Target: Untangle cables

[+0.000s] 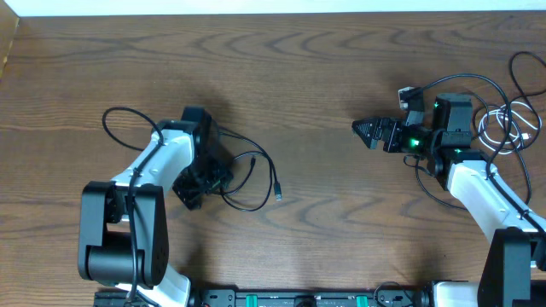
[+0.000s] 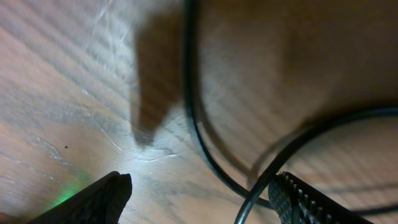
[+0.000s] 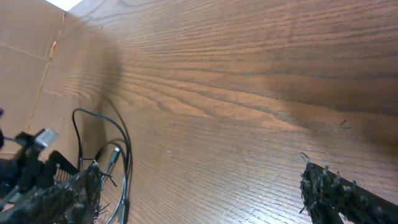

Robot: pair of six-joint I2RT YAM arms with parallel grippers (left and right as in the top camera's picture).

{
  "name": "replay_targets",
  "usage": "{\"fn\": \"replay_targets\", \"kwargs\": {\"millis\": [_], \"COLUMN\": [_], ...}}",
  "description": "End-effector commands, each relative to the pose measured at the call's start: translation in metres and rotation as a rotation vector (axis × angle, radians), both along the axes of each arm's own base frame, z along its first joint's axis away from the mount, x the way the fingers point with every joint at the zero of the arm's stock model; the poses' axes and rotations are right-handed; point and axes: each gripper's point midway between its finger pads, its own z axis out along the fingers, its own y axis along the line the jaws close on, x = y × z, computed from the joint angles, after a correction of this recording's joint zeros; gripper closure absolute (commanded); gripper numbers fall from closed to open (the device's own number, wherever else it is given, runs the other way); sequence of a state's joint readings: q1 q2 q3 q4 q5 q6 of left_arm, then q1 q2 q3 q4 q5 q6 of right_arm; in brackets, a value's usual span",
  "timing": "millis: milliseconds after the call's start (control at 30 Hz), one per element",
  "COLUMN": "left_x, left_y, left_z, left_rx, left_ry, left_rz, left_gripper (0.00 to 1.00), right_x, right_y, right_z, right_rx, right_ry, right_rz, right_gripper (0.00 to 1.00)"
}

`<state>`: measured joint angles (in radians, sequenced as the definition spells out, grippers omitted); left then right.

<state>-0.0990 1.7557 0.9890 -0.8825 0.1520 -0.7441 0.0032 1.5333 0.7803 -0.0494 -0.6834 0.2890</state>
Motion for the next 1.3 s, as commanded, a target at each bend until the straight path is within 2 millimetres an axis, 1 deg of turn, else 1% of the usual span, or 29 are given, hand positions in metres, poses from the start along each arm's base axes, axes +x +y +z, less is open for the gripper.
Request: {"fn": "replay_targets", "kwargs": {"millis": [0,67,100,167,200,267,300,400,500,567,667,767,867,900,933,1000,1033,1067,1100,1200,1267], "left_x": [-0.014,-0.017,-0.019,-0.021,-0.021,-0.020,-0.017,-0.012,-0.010,-0.010,-0.009,0.003,0.022,0.036,0.042,0.057,0.062,0.067,0.069,0.068,0.065], "left_y": [0.002,0.002,0.002,0.003,0.003,0.003,0.003,0.003,0.002,0.002,0.002,0.001,-0.001,-0.003,-0.005,-0.016,-0.022,-0.030,-0.036,-0.044,-0.050], "left_z": [-0.011,-0.016,-0.018,-0.021,-0.022,-0.022,-0.023,-0.023,-0.024,-0.024,-0.023,-0.015,0.001,0.015,0.022,0.040,0.046,0.053,0.056,0.056,0.053], "left_rx": [0.016,0.016,0.016,0.018,0.018,0.020,0.019,0.016,0.015,0.015,0.009,-0.004,-0.012,-0.021,-0.034,-0.097,-0.131,-0.181,-0.210,-0.241,-0.247], "left_ry": [0.032,0.028,0.028,0.030,0.029,0.023,0.011,-0.009,-0.016,-0.016,-0.023,-0.065,-0.138,-0.198,-0.228,-0.306,-0.336,-0.368,-0.381,-0.376,-0.361], "left_rz": [0.066,0.066,0.068,0.071,0.070,0.069,0.069,0.069,0.069,0.069,0.044,-0.016,-0.030,-0.029,-0.028,-0.025,-0.026,-0.027,-0.029,-0.042,-0.059], "left_gripper": [0.24,0.24,0.27,0.39,0.46,0.53,0.61,0.68,0.81,0.92,0.92,0.93,0.93,0.93,0.92,0.92,0.92,0.92,0.92,0.93,0.92], "right_x": [-0.003,-0.002,-0.003,-0.003,-0.003,-0.003,-0.003,-0.003,-0.003,-0.003,-0.003,-0.002,-0.002,-0.002,-0.002,-0.004,-0.006,-0.009,-0.013,-0.027,-0.034], "right_y": [0.005,0.005,0.005,0.005,0.005,0.005,0.005,0.005,0.005,0.005,0.005,0.005,0.005,0.005,0.005,0.009,0.013,0.021,0.028,0.046,0.056], "right_z": [-0.002,-0.002,-0.002,-0.002,-0.002,-0.002,-0.002,-0.002,-0.002,-0.002,-0.002,-0.002,-0.002,-0.001,-0.001,0.001,0.005,0.013,0.020,0.042,0.048], "right_rx": [0.008,0.008,0.008,0.008,0.008,0.008,0.008,0.008,0.009,0.009,0.016,0.020,0.020,0.020,0.022,0.043,0.065,0.103,0.135,0.222,0.243], "right_ry": [0.012,0.011,0.011,0.011,0.011,0.011,0.011,0.011,0.012,0.012,0.020,0.025,0.025,0.023,0.023,0.022,0.014,-0.009,-0.041,-0.130,-0.158], "right_rz": [0.009,0.009,0.009,0.009,0.009,0.009,0.009,0.009,0.008,0.008,0.001,-0.004,-0.004,-0.004,-0.003,0.018,0.041,0.092,0.153,0.313,0.374], "right_gripper": [0.01,0.01,0.01,0.01,0.01,0.01,0.01,0.01,0.01,0.01,0.01,0.01,0.01,0.01,0.01,0.01,0.02,0.08,0.10,0.11,0.11]}}
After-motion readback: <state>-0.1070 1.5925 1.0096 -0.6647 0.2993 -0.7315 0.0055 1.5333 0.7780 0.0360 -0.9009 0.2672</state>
